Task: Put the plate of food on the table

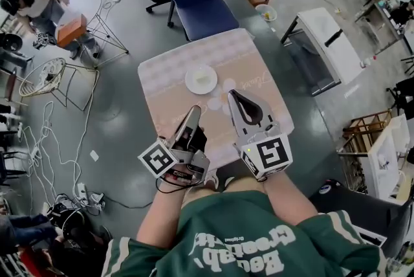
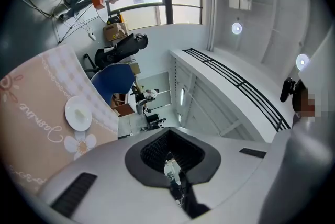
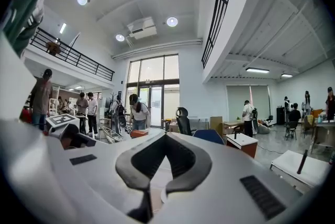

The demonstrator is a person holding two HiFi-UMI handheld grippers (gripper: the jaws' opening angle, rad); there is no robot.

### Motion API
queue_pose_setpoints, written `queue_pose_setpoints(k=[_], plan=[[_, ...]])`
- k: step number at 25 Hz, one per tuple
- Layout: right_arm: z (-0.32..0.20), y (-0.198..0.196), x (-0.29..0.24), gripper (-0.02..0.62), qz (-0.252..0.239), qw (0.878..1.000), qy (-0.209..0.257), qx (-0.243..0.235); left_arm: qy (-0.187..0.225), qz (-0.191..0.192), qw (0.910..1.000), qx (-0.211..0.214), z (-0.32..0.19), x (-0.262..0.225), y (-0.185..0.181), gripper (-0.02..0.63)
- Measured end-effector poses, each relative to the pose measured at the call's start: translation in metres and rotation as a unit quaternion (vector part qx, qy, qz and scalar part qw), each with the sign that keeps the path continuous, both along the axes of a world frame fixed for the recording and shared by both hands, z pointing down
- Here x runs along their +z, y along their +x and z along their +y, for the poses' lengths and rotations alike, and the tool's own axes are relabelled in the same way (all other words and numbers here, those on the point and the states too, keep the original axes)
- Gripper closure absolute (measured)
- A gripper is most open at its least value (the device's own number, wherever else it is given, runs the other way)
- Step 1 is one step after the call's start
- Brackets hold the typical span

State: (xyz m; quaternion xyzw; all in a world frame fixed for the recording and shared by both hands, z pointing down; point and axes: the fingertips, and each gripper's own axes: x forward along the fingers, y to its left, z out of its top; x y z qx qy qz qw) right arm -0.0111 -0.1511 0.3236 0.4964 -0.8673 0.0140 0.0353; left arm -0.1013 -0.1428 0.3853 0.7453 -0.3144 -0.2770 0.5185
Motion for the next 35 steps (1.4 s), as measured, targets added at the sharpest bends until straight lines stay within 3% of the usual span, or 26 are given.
queue_pose_setpoints(k=[5, 9, 11, 15, 23, 31, 35], plan=[[0.032, 0.016, -0.005, 0.581, -0.007, 1.000, -0.010, -0.026, 0.029, -0.033, 0.9989, -0.017, 0.030, -0.018, 0.015, 0.597], [0.061, 0.035, -0.012, 0.581, -0.014, 0.999, -0.016, -0.048, 0.065, -0.096, 0.9930, -0.023, 0.062, -0.032, 0.032, 0.597], [0.075, 0.043, -0.013, 0.581, -0.020, 0.998, -0.024, -0.060, 0.086, -0.149, 0.9844, -0.035, 0.077, -0.037, 0.037, 0.597], [0.106, 0.055, -0.014, 0.581, -0.032, 0.995, -0.034, -0.086, 0.142, -0.270, 0.9506, -0.056, 0.102, -0.053, 0.040, 0.597], [0.137, 0.054, -0.020, 0.581, -0.043, 0.991, -0.036, -0.124, 0.221, -0.420, 0.8777, -0.065, 0.134, -0.079, 0.045, 0.597], [0.159, 0.047, -0.039, 0.581, -0.035, 0.989, -0.016, -0.145, 0.289, -0.505, 0.8097, -0.077, 0.158, -0.097, 0.056, 0.597], [0.170, 0.042, -0.040, 0.581, -0.034, 0.988, -0.016, -0.149, 0.327, -0.549, 0.7648, -0.082, 0.173, -0.103, 0.059, 0.598]])
